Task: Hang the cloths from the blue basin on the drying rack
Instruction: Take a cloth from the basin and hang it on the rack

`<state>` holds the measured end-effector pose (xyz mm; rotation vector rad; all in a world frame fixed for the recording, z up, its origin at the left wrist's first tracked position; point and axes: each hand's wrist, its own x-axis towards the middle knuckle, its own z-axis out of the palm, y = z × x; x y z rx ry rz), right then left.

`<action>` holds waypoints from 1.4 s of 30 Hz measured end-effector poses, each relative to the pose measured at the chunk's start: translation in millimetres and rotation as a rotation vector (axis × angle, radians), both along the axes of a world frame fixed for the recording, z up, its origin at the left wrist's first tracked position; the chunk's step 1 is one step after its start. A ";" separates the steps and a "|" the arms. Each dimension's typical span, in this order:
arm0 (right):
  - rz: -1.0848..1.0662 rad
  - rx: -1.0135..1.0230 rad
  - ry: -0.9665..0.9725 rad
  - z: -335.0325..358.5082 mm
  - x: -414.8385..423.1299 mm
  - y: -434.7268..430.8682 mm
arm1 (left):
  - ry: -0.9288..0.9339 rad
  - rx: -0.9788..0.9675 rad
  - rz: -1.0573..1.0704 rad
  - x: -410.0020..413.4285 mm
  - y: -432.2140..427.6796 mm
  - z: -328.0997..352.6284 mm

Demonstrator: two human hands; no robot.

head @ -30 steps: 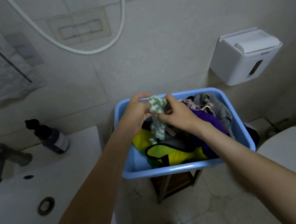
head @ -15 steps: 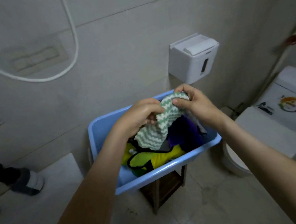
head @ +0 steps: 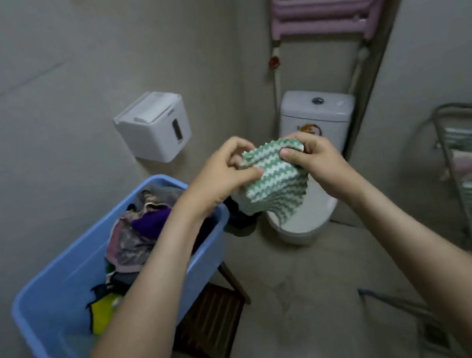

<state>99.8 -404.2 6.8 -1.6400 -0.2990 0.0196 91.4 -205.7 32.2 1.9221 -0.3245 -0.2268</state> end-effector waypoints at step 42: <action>-1.338 -0.191 0.501 -107.7 -477.4 -305.1 | 0.631 0.552 -1.526 -262.1 -406.7 -115.3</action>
